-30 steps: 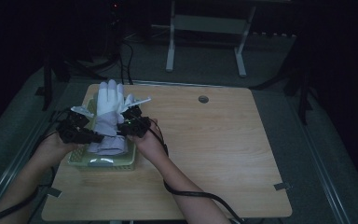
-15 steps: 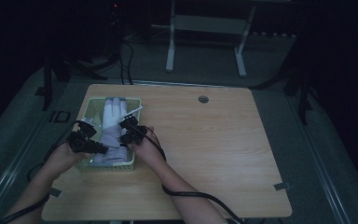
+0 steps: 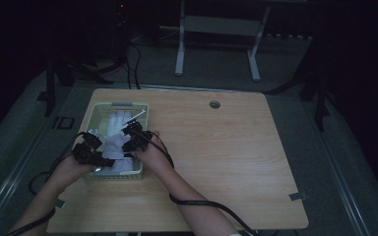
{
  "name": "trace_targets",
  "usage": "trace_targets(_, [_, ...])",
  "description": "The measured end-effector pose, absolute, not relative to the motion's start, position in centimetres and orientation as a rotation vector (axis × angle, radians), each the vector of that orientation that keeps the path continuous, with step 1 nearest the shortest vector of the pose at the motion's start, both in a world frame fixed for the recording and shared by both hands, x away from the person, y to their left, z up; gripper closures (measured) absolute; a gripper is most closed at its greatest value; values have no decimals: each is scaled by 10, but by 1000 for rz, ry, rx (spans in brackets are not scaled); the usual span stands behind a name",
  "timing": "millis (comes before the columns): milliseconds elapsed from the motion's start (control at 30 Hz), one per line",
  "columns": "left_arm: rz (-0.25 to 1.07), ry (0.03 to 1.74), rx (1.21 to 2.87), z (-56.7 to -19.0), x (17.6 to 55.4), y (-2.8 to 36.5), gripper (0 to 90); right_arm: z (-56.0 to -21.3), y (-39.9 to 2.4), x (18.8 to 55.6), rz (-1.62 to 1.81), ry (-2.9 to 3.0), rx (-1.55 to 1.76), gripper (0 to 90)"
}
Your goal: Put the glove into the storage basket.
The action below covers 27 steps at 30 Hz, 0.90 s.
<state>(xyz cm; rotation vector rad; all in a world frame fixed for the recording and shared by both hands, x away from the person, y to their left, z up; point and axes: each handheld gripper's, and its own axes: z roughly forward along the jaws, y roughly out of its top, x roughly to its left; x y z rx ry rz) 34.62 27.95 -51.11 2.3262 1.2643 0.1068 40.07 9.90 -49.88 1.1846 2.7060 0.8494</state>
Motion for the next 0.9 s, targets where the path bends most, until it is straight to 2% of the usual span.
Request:
trace_targets(100, [148, 1267, 2262, -505, 342, 286, 419, -489, 94, 402, 913, 2699, 1132, 380])
trace_targets(267, [206, 1252, 2125, -495, 331, 293, 228, -470, 78, 404, 1025, 2670, 1080, 233])
trace_targets(333, [248, 1221, 2095, -492, 326, 290, 146, -463, 72, 403, 1062, 2676, 1058, 203])
trace_targets(433, [261, 1194, 2031, -490, 321, 285, 126, -460, 66, 401, 1041, 2686, 978, 148])
trace_targets(533, [275, 1176, 1982, -486, 317, 278, 23, -457, 57, 399, 1068, 2673, 961, 141])
trace_targets(733, [359, 1135, 1984, -477, 308, 256, 20, -453, 39, 396, 1082, 2658, 954, 141])
trace_targets(900, [355, 1100, 1944, -471, 302, 238, 20, -451, 25, 393, 1086, 2654, 931, 140])
